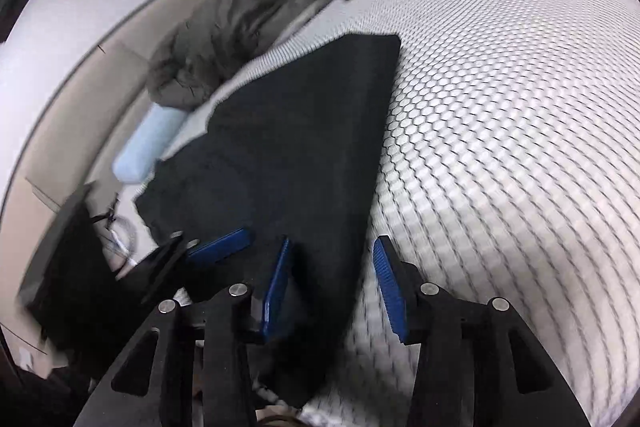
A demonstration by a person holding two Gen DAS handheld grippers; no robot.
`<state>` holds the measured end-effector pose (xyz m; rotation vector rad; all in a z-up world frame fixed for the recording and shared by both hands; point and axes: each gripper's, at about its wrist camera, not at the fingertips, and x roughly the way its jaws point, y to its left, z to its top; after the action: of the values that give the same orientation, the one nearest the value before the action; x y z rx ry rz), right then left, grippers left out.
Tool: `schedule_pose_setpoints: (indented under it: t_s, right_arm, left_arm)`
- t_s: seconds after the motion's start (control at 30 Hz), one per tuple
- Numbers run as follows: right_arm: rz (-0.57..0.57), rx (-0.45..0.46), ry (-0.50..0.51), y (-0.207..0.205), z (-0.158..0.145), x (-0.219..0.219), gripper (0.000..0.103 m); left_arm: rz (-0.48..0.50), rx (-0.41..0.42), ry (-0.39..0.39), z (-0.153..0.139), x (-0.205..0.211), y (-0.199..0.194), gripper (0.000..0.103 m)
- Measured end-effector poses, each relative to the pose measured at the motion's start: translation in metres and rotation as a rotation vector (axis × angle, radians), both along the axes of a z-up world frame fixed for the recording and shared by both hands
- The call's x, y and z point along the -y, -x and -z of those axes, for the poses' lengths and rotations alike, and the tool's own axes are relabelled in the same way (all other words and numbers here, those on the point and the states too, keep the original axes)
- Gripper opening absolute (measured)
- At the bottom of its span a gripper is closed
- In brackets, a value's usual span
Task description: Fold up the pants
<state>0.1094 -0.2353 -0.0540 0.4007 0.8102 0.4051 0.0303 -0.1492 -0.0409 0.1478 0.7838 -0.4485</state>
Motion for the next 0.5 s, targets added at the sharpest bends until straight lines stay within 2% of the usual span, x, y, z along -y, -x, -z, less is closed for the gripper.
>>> schedule_pose_setpoints:
  t_s: [0.07, 0.23, 0.37, 0.5]
  right_arm:
    - [-0.002, -0.006, 0.043, -0.017, 0.001, -0.006, 0.026]
    - [0.012, -0.025, 0.094, -0.056, -0.006, -0.001, 0.021]
    - [0.054, -0.064, 0.037, -0.102, -0.009, 0.010, 0.020]
    - [0.118, -0.027, 0.013, -0.131, -0.020, 0.019, 0.018]
  left_arm:
    - [-0.001, -0.021, 0.016, 0.002, 0.000, -0.001, 0.088]
    - [0.005, -0.057, 0.037, 0.005, -0.001, -0.008, 0.089]
    - [0.023, -0.057, 0.034, 0.007, -0.003, -0.016, 0.090]
    - [0.034, -0.060, 0.041, 0.008, -0.005, -0.017, 0.090]
